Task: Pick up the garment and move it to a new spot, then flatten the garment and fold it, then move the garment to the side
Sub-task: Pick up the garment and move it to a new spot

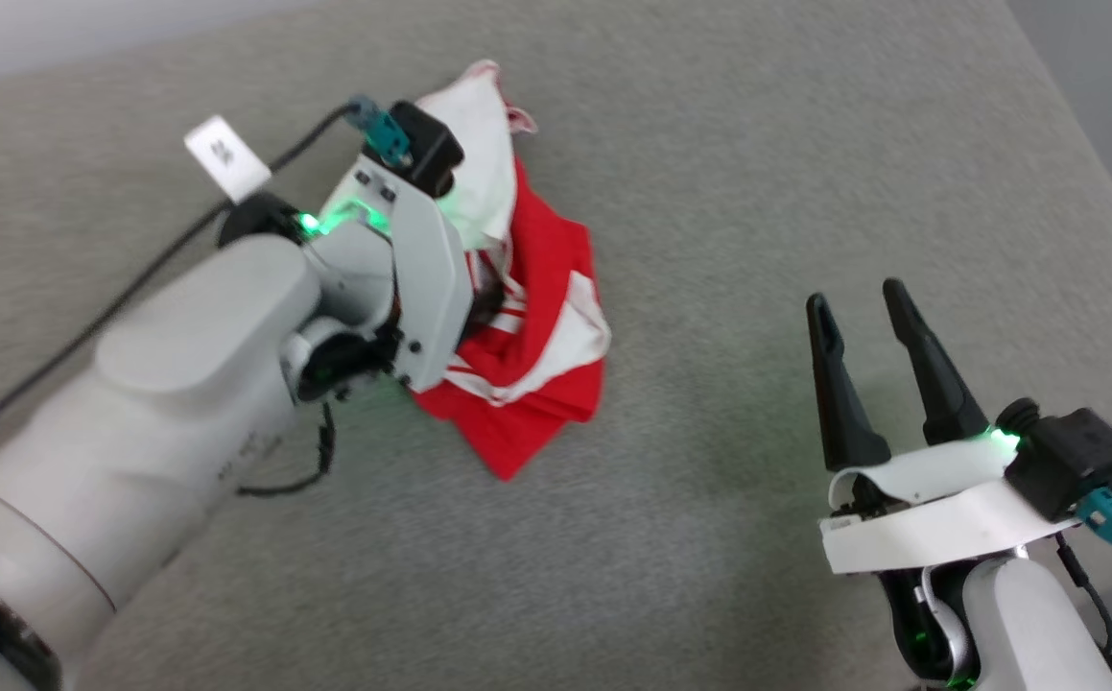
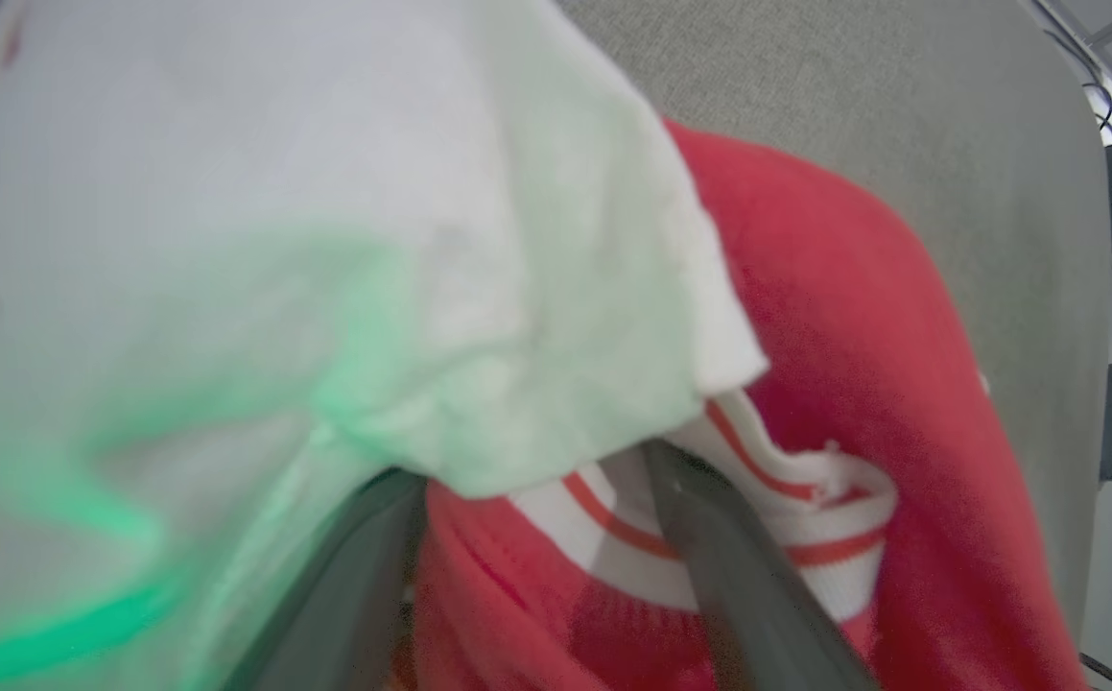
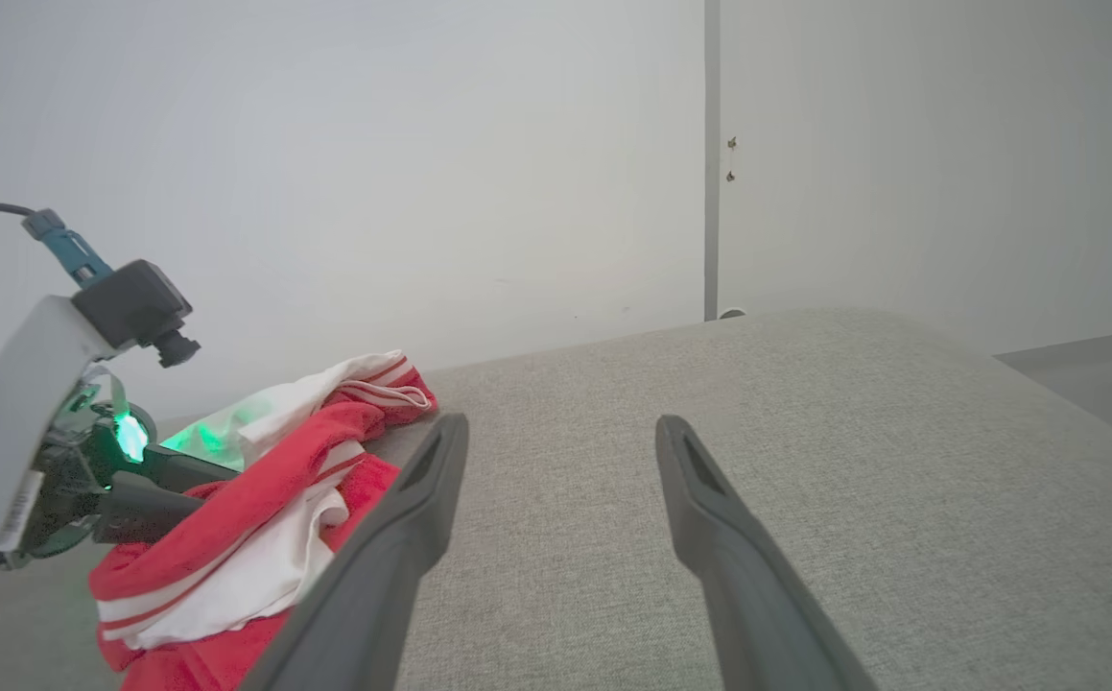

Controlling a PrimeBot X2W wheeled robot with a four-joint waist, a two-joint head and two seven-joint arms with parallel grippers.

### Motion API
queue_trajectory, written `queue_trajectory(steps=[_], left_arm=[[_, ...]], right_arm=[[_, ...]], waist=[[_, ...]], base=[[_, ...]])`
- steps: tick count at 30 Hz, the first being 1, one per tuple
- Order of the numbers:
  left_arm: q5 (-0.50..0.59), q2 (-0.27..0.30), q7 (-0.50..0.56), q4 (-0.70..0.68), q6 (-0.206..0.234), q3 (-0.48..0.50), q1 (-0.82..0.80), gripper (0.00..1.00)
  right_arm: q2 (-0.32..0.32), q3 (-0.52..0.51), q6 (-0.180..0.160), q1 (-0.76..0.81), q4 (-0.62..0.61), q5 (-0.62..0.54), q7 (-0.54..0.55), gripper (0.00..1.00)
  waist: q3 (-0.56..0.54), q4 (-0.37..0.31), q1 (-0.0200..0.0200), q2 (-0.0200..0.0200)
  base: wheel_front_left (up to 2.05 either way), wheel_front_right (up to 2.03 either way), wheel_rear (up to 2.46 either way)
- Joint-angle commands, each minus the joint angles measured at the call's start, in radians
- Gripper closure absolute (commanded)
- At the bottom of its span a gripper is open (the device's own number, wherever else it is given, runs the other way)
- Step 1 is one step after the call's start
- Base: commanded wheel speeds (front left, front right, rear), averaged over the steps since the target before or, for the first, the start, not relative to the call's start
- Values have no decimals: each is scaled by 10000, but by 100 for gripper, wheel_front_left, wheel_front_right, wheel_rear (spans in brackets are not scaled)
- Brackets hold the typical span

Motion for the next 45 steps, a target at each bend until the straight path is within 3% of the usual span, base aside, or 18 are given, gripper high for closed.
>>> queue_trajectory(steps=[1,10,24,30,33,39,45], left_arm=[[-190,-39,-175,-15,44,-112,427,0],[-1965,118,-2565,-1136,36,483,1607,0],[-2838,754,-6081,-741,34,592,5228,0],[-2734,911,-6826,-353,34,876,6486,0],[-2611,1028,-6922,-263,34,1381,7126,0],[-1429,1026,-6919,-474,99,3475,8471,0],[157,959,-6922,-1277,500,5394,9645,0]], right_arm=[[-12,-65,1,155,90,-184,-8,0],[-15,-227,1,786,949,-1205,-8,0],[-9,-1380,1,1926,1709,-2208,-8,0],[-129,-1945,1,2597,1703,-2347,-8,0],[-183,-2128,1,2886,1669,-2360,-7,0],[-202,-2438,1,3262,1522,-2306,-7,0],[-278,-2594,1,3352,1440,-2333,-7,0]], waist=[[-1114,1169,0,0],[-2712,2998,0,0],[-3871,4798,0,0],[-4277,5326,0,0],[-4445,5442,0,0],[-4640,5574,0,0],[-4748,5538,0,0]], base=[[0,0,0],[0,0,0],[0,0,0],[0,0,0],[0,0,0],[0,0,0],[0,0,0]])
